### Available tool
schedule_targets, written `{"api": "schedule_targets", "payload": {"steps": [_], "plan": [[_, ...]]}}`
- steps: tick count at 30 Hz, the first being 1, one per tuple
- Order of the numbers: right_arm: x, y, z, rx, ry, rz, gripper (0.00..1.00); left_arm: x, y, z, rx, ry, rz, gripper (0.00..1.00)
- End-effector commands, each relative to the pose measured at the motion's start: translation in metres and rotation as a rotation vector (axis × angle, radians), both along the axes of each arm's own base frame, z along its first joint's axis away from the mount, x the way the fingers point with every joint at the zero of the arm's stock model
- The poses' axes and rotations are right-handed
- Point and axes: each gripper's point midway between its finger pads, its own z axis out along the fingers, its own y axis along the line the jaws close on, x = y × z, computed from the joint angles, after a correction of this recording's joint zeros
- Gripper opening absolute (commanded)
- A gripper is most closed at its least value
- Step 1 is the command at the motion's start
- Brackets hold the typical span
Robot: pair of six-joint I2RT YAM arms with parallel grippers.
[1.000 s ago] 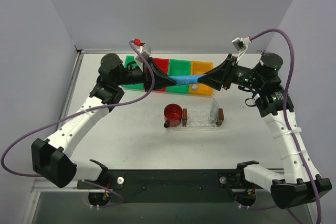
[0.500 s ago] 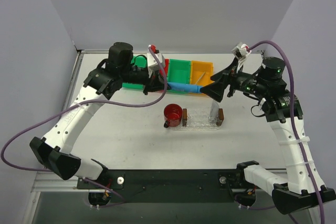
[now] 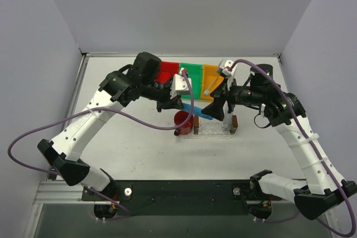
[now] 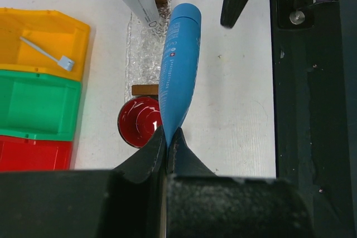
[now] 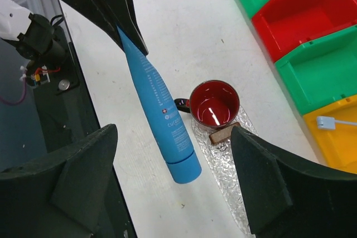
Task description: Prepare toiletry sets of a toothbrush and toothpaste on the tray
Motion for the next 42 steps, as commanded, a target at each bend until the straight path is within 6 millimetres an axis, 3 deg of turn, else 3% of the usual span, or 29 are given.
{"api": "schedule_targets", "payload": {"steps": [1,10,20,25,34,36,37,40,42], "plan": [[-0.002,0.010,-0.013,-0.044,-0.033,0.060,0.76,-0.005,-0.010,0.026,-0.051,-0.072,-0.042,0.00],[-0.008,0.029,-0.031,-0.058,0.020,0.139,0.67,-0.010,-0.027,0.026,-0.073,-0.052,-0.067,0.00],[-0.005,0.038,-0.046,-0.069,0.067,0.155,0.55,-0.011,-0.032,0.032,-0.112,-0.052,-0.070,0.00],[-0.006,0.042,-0.044,-0.059,0.086,0.164,0.42,-0.011,-0.033,0.028,-0.108,-0.046,-0.069,0.00],[-0.003,0.047,-0.046,-0.063,0.108,0.157,0.05,-0.011,-0.036,0.024,-0.101,-0.039,-0.068,0.00],[-0.002,0.045,-0.047,-0.070,0.106,0.146,0.00,-0.009,-0.036,0.027,-0.107,-0.050,-0.057,0.08],[0.000,0.043,-0.047,-0.074,0.096,0.132,0.00,-0.009,-0.035,0.024,-0.104,-0.045,-0.045,0.22],[0.002,0.041,-0.044,-0.074,0.083,0.110,0.00,-0.004,-0.033,0.036,-0.152,-0.075,0.004,0.51],[0.004,0.039,-0.040,-0.066,0.081,0.087,0.00,-0.001,-0.030,0.045,-0.198,-0.103,0.032,0.56]]}}
